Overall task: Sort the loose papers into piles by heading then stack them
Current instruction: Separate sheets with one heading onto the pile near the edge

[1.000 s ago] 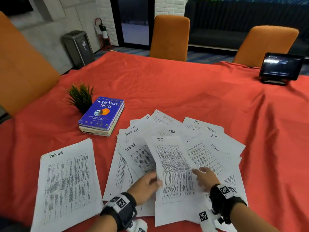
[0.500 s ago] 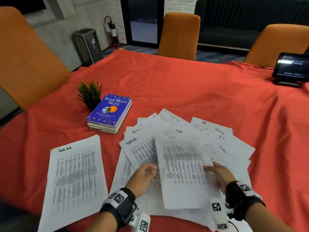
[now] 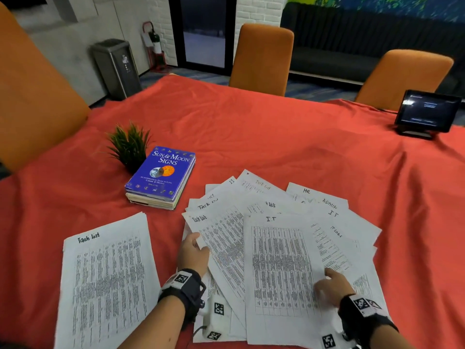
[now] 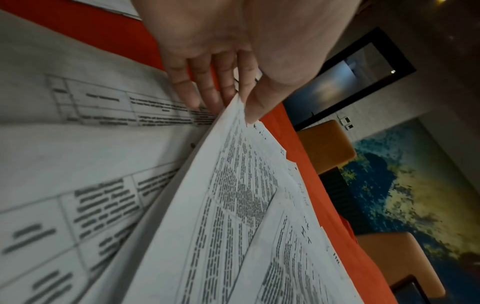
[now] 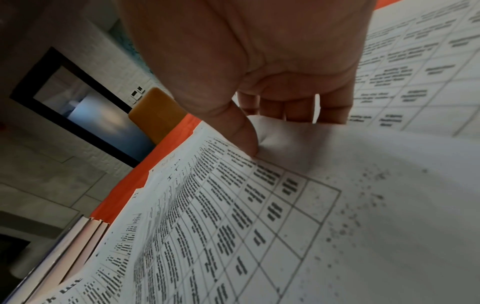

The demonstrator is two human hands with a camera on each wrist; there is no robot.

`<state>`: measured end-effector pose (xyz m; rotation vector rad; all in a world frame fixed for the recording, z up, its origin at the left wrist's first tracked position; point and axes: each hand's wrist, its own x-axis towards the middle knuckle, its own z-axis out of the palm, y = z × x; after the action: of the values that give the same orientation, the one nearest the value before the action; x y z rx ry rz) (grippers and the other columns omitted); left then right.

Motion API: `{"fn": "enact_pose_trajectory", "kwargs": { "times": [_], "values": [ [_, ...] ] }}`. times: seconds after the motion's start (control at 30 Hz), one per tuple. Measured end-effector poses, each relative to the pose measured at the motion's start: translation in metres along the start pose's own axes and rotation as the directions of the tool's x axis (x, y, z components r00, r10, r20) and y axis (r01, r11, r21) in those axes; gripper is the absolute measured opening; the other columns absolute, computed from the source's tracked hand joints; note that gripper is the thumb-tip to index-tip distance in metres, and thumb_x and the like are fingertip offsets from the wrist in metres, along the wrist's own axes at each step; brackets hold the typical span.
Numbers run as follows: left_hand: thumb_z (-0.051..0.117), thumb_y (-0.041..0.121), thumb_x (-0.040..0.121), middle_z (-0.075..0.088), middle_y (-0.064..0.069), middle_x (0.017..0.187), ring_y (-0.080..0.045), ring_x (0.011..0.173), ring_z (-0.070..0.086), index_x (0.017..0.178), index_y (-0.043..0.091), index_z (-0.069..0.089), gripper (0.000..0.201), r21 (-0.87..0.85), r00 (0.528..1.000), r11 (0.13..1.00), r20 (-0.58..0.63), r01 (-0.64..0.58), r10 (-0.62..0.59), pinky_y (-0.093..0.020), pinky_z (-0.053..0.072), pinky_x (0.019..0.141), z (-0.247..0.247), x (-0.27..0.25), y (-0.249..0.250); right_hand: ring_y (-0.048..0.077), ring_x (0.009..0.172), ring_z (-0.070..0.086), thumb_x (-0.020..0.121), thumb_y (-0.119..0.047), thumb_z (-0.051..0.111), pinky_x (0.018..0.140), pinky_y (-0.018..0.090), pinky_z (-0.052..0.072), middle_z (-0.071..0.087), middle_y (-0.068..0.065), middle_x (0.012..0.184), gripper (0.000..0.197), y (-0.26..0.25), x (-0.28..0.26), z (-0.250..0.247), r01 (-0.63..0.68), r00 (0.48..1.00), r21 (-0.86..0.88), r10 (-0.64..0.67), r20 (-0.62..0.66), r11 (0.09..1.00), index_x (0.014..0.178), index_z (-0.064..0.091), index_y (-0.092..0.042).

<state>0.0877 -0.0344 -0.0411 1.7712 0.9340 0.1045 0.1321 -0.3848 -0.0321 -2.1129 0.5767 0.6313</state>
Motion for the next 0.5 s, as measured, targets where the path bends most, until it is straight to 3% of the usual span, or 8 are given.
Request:
{"fn": "enact_pose_trajectory", "kwargs": {
  "times": [0.1,0.2,0.27,0.37,0.5],
  "values": [
    [0.068,-0.002,0.077,0.063,-0.007,0.093,-0.025,0.083,0.060,0.114,0.008,0.063,0.038,-0.052,0.999,0.998,-0.036,-0.041,0.039,-0.027,0.044,0.076,-0.005,0.005,0.004,0.032,0.095,0.066,0.075,0.002,0.058,0.092,0.045,0.053,0.071,0.015,0.101,0.042,-0.002,-0.006,0.002,0.038,0.997,-0.027,-0.040,-0.064,0.999,0.117,0.062,-0.004],
    [0.060,-0.011,0.078,0.058,-0.003,0.085,-0.024,0.082,0.058,0.108,0.009,0.064,0.036,-0.055,0.998,0.998,-0.048,-0.040,0.037,-0.025,0.041,0.074,-0.013,0.008,0.003,0.032,0.081,0.065,0.079,0.010,0.050,0.084,0.045,0.055,0.070,0.014,0.084,0.033,-0.016,-0.026,-0.001,0.074,0.992,-0.009,-0.075,-0.099,0.997,0.101,0.064,-0.009],
    [0.055,-0.011,0.078,0.059,-0.007,0.090,-0.029,0.091,0.061,0.108,0.010,0.063,0.038,0.003,0.999,0.999,-0.022,-0.036,0.036,-0.027,0.043,0.077,-0.021,0.009,-0.002,0.030,0.074,0.063,0.079,0.011,0.048,0.077,0.042,0.054,0.069,0.014,0.082,0.038,-0.021,-0.036,-0.001,0.096,0.992,0.036,-0.093,-0.082,0.995,0.107,0.064,-0.009],
    [0.048,-0.011,0.079,0.063,-0.014,0.111,-0.031,0.107,0.060,0.114,0.012,0.062,0.044,0.072,0.999,0.997,0.044,-0.027,0.024,-0.030,0.046,0.087,-0.031,0.012,-0.018,0.030,0.088,0.063,0.073,0.007,0.053,0.086,0.042,0.054,0.068,0.011,0.106,0.050,-0.023,-0.040,0.006,0.082,0.995,0.064,-0.078,-0.060,0.995,0.121,0.059,-0.007],
    [0.048,-0.004,0.088,0.055,-0.015,0.134,-0.028,0.122,0.053,0.126,0.009,0.057,0.041,0.076,0.992,0.997,0.125,0.019,-0.028,-0.028,0.040,0.096,-0.039,0.001,-0.032,0.027,0.067,0.064,0.081,0.009,0.045,0.058,0.028,0.053,0.066,0.014,0.082,0.053,-0.031,-0.057,0.038,0.040,0.998,0.035,-0.041,0.041,0.999,0.132,0.051,-0.004]
  ]
}}
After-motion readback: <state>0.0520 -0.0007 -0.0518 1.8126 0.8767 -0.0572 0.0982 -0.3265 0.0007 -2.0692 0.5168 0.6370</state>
